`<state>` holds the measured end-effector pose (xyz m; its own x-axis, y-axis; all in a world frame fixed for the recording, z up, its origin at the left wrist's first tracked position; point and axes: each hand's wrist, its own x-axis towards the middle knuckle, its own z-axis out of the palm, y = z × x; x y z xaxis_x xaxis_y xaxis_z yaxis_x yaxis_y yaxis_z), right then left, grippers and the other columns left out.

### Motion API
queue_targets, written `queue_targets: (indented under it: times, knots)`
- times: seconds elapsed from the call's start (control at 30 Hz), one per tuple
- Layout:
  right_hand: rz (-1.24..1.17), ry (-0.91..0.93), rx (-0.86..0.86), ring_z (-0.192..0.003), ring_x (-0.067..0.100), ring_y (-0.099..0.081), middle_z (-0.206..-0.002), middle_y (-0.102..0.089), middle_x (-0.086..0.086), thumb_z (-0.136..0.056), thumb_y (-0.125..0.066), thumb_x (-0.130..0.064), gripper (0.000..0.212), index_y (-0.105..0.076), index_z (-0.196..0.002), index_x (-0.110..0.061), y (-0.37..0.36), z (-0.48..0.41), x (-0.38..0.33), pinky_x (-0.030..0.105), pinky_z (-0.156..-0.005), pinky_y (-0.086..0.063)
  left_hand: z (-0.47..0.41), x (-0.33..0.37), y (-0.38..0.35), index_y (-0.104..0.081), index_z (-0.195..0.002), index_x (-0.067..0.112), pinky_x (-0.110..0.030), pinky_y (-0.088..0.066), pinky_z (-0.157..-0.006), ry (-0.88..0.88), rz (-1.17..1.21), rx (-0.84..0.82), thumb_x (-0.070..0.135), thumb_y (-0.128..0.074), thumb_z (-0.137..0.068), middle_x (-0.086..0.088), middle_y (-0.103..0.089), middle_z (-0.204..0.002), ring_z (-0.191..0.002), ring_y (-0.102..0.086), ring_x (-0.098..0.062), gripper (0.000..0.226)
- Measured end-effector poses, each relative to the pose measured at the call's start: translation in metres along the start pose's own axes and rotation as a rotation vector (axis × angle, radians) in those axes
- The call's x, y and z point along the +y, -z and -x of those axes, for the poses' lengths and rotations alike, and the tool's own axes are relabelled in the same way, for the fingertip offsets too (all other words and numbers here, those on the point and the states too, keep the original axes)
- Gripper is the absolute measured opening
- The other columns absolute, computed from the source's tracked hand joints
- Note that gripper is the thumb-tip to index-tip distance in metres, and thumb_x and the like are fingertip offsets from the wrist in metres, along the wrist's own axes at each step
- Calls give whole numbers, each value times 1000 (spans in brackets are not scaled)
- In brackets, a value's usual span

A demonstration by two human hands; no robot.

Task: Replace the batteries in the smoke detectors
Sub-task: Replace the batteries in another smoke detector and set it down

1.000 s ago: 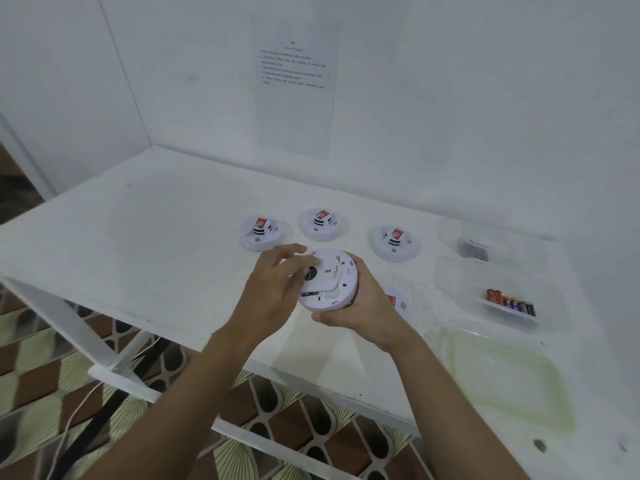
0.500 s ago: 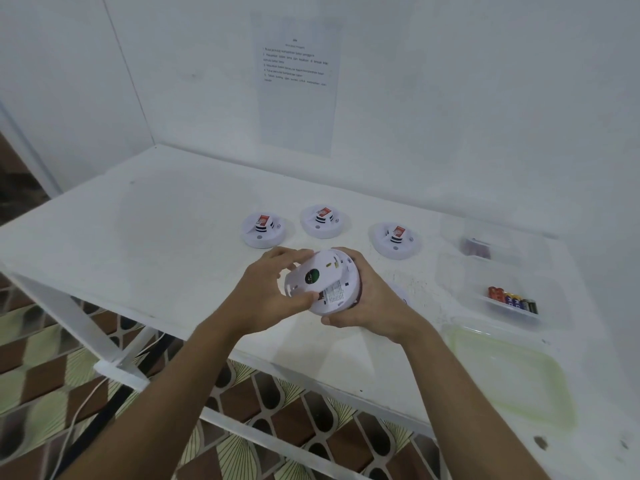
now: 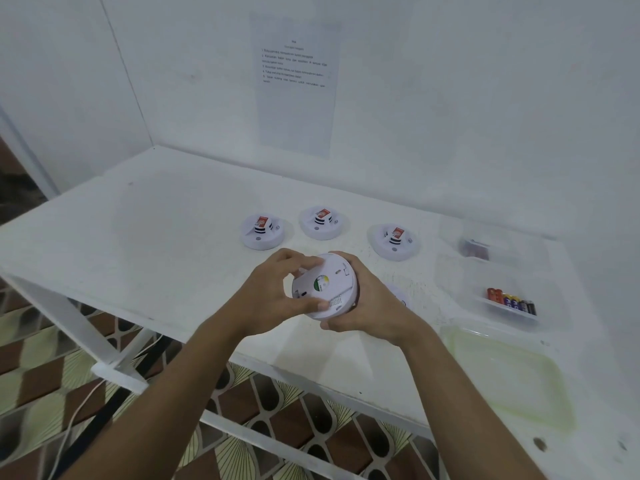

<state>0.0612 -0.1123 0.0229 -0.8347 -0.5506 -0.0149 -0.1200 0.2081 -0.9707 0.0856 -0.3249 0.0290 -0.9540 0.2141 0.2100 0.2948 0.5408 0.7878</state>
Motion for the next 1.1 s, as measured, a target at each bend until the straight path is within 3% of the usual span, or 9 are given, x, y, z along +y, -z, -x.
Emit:
queue_targets:
  times: [0.53, 0.9, 1.0, 1.1]
  knots:
    - [86, 20, 1, -113, 9, -59, -127, -55, -6, -65, -85, 7, 92, -41, -139, -28, -1, -4, -3, 34, -83, -60, -1, -7, -1, -51, -129, 41, -2, -38, -79, -18, -21, -45, 41, -81, -74, 24, -48, -122, -112, -44, 8, 62]
    - [61, 19, -22, -108, 1, -59, -125, -57, -5, -63, -85, 12, 92, -44, -138, -24, 5, -2, -5, 19, -74, -54, -5, -13, -1, -47, -137, 41, -14, -35, -92, -91, -69, -138, 39, -75, -82, 29, -41, -129, -123, -39, 0, 62]
    - [30, 9, -35, -113, 9, -60, -125, -58, -8, -64, -84, 12, 93, -45, -138, -27, 9, -2, -4, 24, -76, -55, -5, -12, -2, -48, -136, 43, -17, -38, -94, -121, -86, -114, 48, -74, -80, 31, -43, -126, -121, -41, -2, 62]
    - [-49, 0, -54, -113, 13, -63, -126, -61, -3, -66, -82, 16, 89, -46, -138, -23, 13, -2, -6, 25, -74, -55, 0, -9, -3, -54, -133, 39, -18, -44, -95, -192, -108, 18, 54, -67, -81, 30, -50, -128, -121, -47, 0, 56]
